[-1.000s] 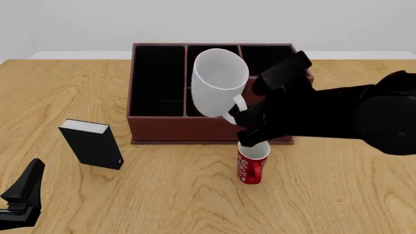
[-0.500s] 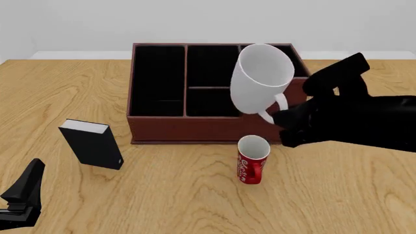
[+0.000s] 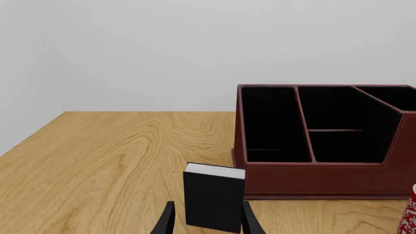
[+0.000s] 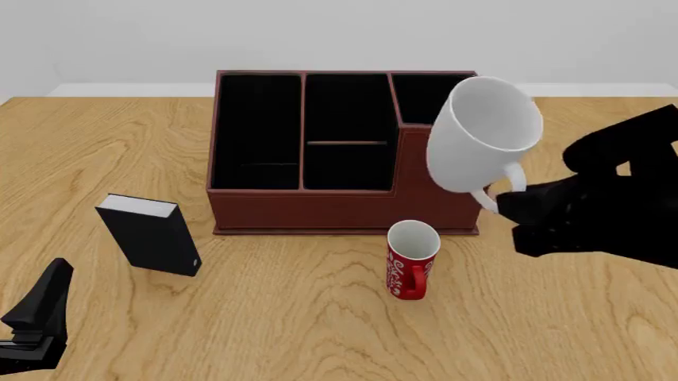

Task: Pick up the white mug and place it to the right of the caddy.

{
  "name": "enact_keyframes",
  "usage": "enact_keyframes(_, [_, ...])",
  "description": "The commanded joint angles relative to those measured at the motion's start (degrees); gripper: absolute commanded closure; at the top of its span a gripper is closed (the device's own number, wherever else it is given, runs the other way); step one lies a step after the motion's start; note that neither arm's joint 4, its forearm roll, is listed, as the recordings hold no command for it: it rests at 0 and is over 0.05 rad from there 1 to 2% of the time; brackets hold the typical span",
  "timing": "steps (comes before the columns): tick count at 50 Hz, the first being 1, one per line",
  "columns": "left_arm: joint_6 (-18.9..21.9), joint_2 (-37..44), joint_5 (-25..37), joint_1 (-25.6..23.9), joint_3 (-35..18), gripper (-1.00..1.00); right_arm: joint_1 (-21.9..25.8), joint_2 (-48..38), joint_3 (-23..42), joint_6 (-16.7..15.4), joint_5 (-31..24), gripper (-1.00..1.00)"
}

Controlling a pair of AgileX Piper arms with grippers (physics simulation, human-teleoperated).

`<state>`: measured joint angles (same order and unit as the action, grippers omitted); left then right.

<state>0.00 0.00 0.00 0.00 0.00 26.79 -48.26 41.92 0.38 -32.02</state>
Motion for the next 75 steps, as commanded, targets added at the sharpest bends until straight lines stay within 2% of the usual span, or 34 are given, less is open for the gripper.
enact_keyframes(1, [0.0, 0.0, 0.0, 0.0, 0.0, -1.00, -3.7, 3.9, -2.3, 1.6, -1.4, 1.00])
enact_keyframes(19, [0.0, 0.0, 0.0, 0.0, 0.0, -1.00, -12.9, 9.6, -5.1, 4.0, -3.9, 1.00])
enact_keyframes(46, [0.0, 0.0, 0.0, 0.0, 0.0, -1.00, -20.4, 9.9, -6.8, 9.0, -1.9, 1.00])
enact_keyframes(65, [0.0, 0.0, 0.0, 0.0, 0.0, -1.00, -25.4, 4.4, -3.8, 9.0, 0.0, 1.00])
enact_keyframes(75, [0.0, 0.0, 0.0, 0.0, 0.0, -1.00, -25.9, -0.1, -0.1, 7.2, 0.6, 1.00])
